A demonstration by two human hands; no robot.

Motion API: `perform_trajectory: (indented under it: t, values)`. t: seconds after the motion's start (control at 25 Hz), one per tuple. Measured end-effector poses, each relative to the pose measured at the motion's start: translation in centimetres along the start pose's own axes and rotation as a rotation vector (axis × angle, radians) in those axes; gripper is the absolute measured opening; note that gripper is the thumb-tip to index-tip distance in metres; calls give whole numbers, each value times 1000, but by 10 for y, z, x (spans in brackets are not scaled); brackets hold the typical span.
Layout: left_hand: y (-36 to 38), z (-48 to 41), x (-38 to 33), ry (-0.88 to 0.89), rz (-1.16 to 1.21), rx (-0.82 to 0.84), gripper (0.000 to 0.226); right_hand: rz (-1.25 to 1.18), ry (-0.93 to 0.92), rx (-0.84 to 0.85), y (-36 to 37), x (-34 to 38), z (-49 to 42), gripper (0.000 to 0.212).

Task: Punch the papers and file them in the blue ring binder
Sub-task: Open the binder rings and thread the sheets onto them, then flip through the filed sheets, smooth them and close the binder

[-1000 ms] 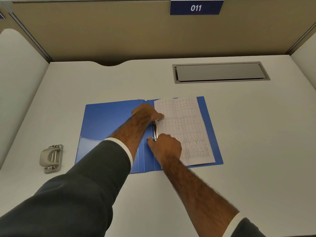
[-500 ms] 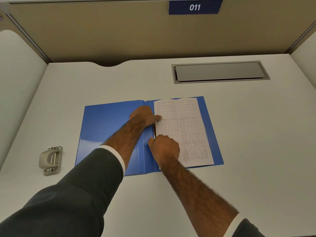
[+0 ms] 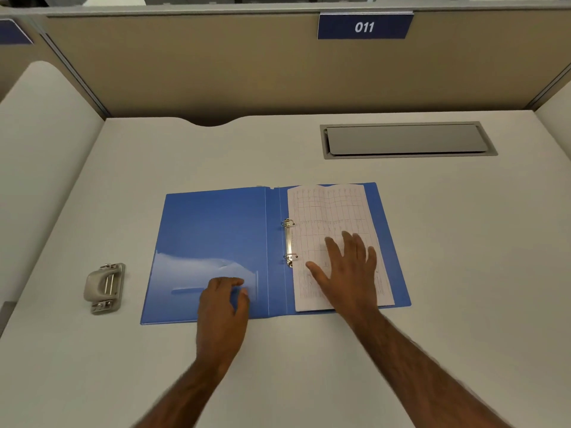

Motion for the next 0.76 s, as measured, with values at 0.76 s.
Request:
perform_trajectory:
  t: [0.76]
  values:
    - [84,-26,-65,589,-699,516,71,-24,479,139,31,-24,91,89]
Point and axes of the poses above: each hand's wrist, its own z-axis away from the middle knuckle, its own y-axis out of the palm, x = y × z, the point moved 3 cm from there along -z, towards the middle knuckle, and after that the axes turned 3 degrees about z, right-handed, at the moved point
